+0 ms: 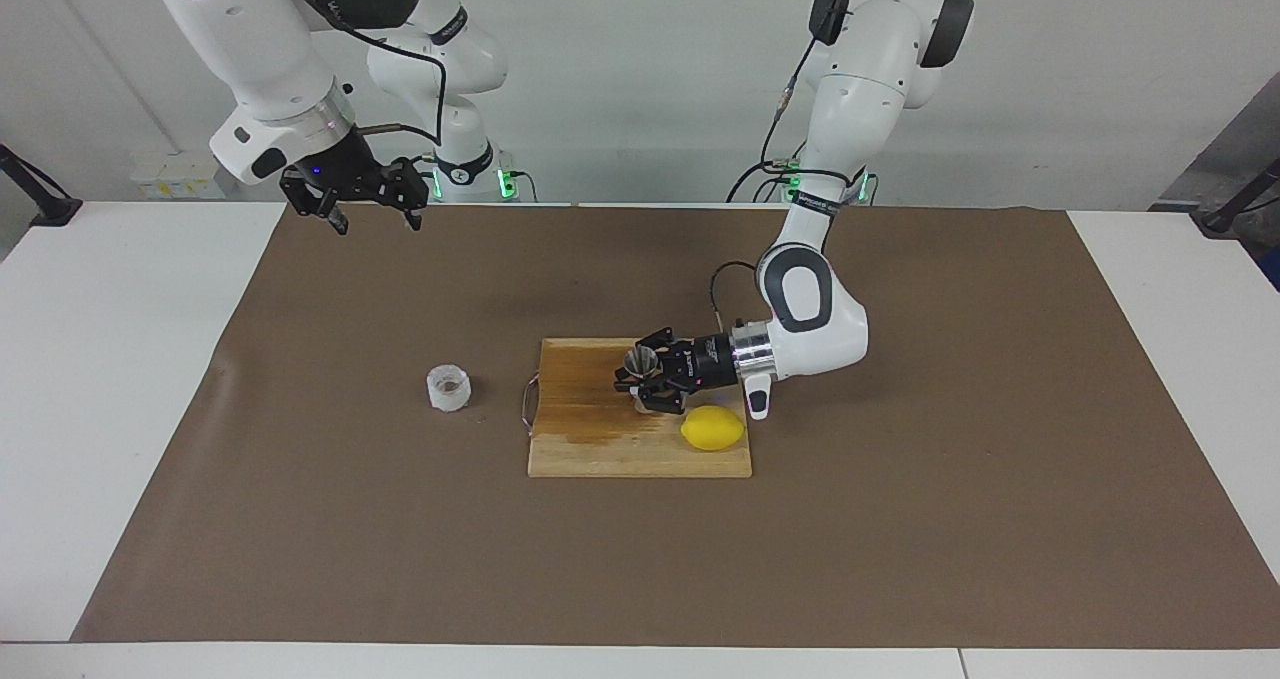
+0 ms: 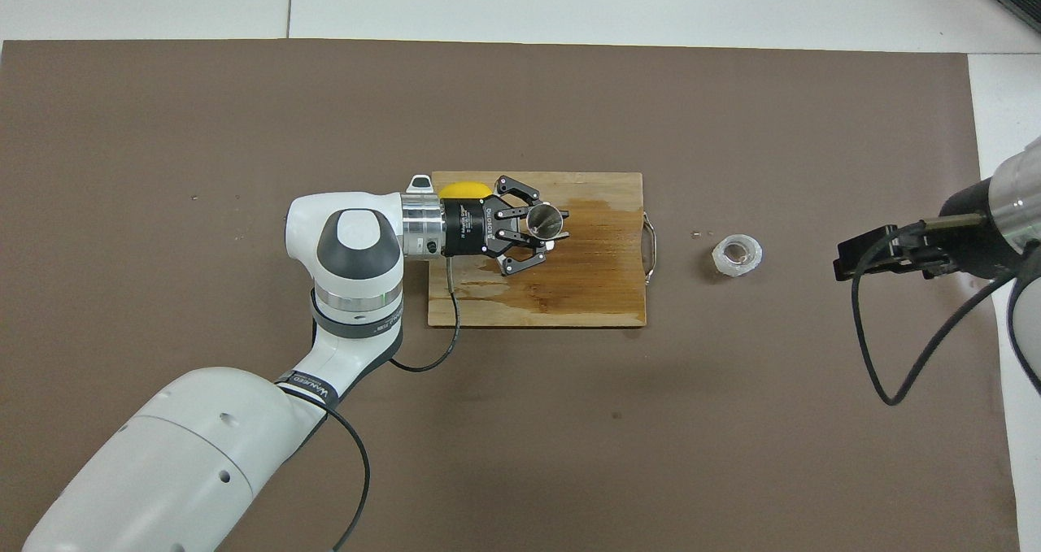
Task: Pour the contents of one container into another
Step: 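Set the metal cup upright on the board with the left gripper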
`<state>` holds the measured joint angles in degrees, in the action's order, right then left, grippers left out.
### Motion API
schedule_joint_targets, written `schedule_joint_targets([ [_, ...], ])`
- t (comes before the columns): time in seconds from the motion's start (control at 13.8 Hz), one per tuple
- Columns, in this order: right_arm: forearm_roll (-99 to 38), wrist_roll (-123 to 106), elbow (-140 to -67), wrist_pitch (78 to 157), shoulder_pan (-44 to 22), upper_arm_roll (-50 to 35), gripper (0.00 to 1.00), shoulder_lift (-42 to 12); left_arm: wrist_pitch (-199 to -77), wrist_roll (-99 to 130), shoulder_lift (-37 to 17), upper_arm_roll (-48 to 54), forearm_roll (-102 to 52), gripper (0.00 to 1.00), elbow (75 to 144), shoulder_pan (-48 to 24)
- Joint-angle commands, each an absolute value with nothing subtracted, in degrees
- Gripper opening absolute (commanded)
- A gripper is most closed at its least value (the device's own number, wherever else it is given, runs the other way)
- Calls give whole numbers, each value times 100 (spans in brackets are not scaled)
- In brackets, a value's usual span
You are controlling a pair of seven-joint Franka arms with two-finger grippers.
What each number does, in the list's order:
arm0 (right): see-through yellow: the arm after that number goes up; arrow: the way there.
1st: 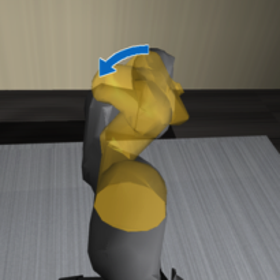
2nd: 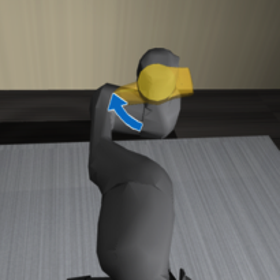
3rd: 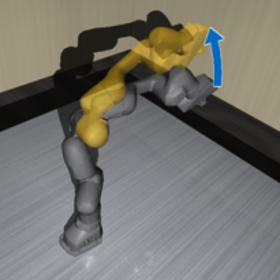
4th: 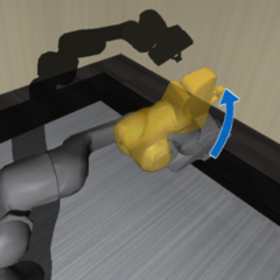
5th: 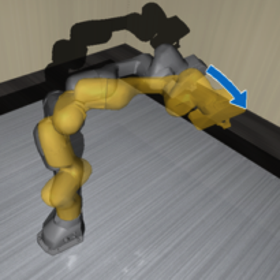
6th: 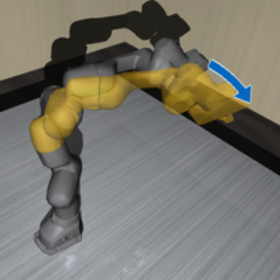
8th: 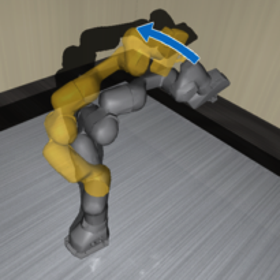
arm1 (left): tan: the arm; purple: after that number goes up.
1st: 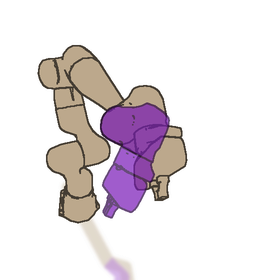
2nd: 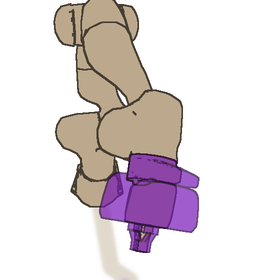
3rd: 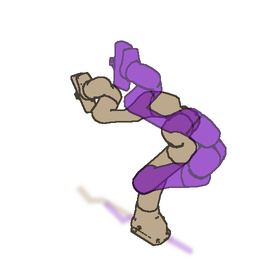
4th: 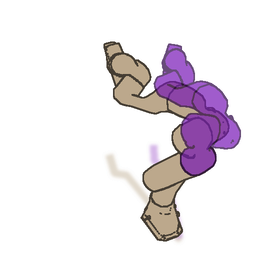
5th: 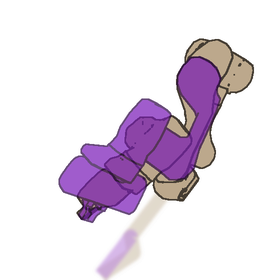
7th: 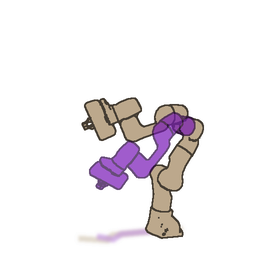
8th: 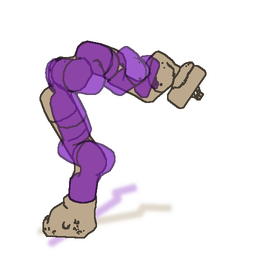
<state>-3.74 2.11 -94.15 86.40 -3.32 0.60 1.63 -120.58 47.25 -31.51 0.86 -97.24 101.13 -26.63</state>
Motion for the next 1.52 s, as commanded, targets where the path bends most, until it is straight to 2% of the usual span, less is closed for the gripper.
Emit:
schedule_joint_targets([
  [0.0, -492, 255, -9369, 8569, -237, 9, 100, 149, -12032, 4685, -3155, 70, -9572, 100, 10020, -2663],
  [0.36, -492, 255, -9369, 8569, -237, 9, 100, 149, -11997, 4728, -3076, 62, -9536, 100, 10037, -2646],
  [0.73, -492, 255, -9369, 8569, -237, 9, 100, 149, -11918, 4790, -2673, 26, -8975, 100, 10134, -2593],
  [1.16, -492, 255, -9369, 8569, -237, 9, 100, 149, -11313, 4781, -2373, -140, -7333, 100, 9888, -2575],
  [1.45, -492, 255, -9369, 8569, -237, 9, 100, 149, -11285, 4746, -1838, -193, -5814, 100, 9835, -2584],
])
